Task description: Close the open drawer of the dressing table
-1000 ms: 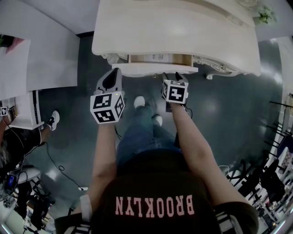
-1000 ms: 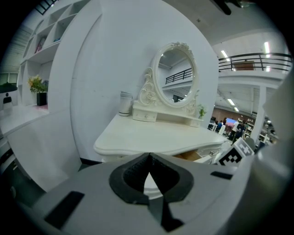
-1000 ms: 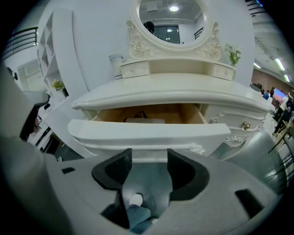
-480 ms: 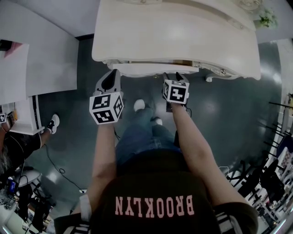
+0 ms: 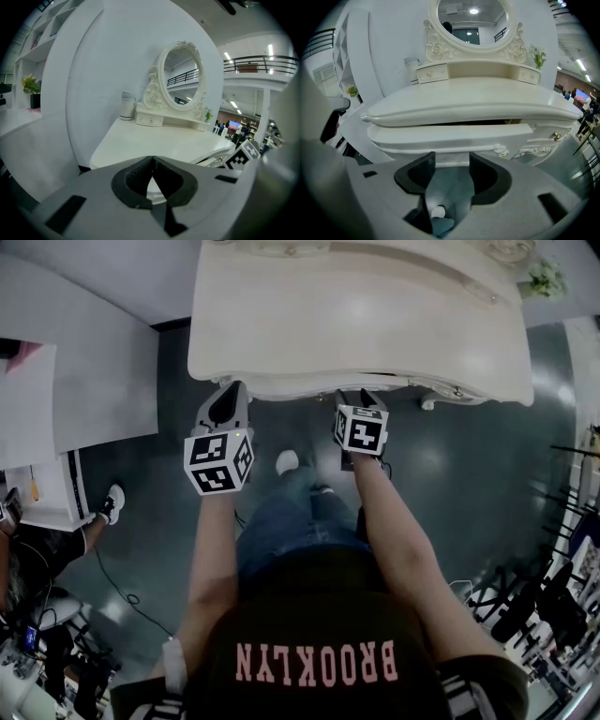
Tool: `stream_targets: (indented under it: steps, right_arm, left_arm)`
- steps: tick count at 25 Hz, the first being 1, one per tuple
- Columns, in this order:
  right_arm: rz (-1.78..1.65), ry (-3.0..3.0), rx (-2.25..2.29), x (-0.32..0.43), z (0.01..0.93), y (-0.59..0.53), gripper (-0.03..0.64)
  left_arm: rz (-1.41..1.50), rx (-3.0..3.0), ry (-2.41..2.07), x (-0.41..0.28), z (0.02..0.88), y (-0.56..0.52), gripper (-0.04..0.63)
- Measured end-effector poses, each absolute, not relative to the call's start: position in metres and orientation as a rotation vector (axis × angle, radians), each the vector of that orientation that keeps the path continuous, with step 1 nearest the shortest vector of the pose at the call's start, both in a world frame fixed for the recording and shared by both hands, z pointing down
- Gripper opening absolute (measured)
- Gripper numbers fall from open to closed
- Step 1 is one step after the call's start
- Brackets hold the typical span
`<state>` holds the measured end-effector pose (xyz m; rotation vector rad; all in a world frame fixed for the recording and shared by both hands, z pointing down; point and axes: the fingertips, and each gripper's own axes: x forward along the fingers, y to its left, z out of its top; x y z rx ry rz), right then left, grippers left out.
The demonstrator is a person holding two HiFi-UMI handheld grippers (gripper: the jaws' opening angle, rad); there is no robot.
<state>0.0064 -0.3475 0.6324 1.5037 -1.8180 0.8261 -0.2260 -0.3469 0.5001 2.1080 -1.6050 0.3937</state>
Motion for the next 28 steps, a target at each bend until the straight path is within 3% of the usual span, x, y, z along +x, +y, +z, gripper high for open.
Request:
stream_targets:
  steps: [28]
  right_arm:
    - [0.852,-1.791,1.589,0.004,0.632,-0.389,0.198]
  left_arm:
    - [0.397,2.154,-1.632,-0.250,0.491,-0.393,0.003]
